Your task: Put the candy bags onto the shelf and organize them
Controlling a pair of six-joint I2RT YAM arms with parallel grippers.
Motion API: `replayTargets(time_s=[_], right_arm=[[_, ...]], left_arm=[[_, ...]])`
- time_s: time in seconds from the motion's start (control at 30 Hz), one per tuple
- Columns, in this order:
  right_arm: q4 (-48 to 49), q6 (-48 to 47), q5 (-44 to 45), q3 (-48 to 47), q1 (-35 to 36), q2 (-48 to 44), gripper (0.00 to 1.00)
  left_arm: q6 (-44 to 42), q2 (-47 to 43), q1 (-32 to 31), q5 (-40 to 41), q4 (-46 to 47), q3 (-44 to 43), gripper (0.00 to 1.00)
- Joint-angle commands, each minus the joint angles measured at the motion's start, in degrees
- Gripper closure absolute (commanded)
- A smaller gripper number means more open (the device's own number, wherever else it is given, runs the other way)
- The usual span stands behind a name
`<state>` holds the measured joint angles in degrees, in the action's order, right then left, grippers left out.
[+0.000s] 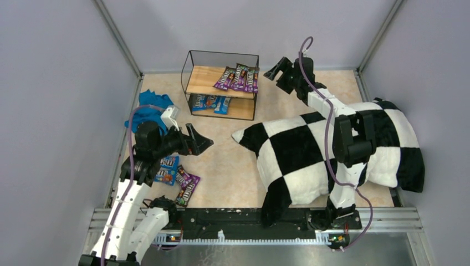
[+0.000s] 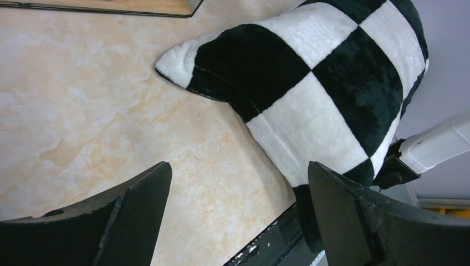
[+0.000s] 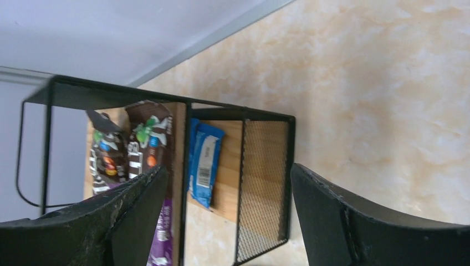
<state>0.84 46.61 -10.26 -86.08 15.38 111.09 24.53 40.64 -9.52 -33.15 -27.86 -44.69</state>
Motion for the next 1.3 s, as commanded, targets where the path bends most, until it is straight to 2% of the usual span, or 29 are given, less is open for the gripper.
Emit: replayTargets(time_s=[0.0, 0.2, 0.33, 0.57, 0.87, 1.27], right_arm=[[2.1, 2.2, -1.7, -4.5, 0.4, 1.2, 0.19], [4.4, 2.7, -2.0, -3.9, 0.6, 1.7, 0.19], [4.4, 3.6, -0.7, -2.4, 1.7, 0.8, 0.22], [-0.5, 0.7, 4.3, -0.7, 4.4, -2.4, 0.29], [-2.7, -2.2, 7.9, 3.4, 8.3, -5.7, 0.29], [-3.7, -3.4, 11.4, 6.8, 8.4, -11.1, 0.26]], left_arm=[[-1.5, 1.8, 0.2, 0.4, 0.9, -3.1, 0.01], [-1.3, 3.4, 0.2, -0.7, 1.4, -4.8, 0.01], [-1.2, 3.8, 0.2, -0.7, 1.7, -5.0, 0.01], [-1.2, 3.8, 0.2, -0.9, 1.7, -5.0, 0.01], [-1.4, 3.2, 0.2, -0.6, 1.2, -5.4, 0.01], [-2.1, 2.0, 0.2, 0.8, -0.4, -5.7, 0.01]])
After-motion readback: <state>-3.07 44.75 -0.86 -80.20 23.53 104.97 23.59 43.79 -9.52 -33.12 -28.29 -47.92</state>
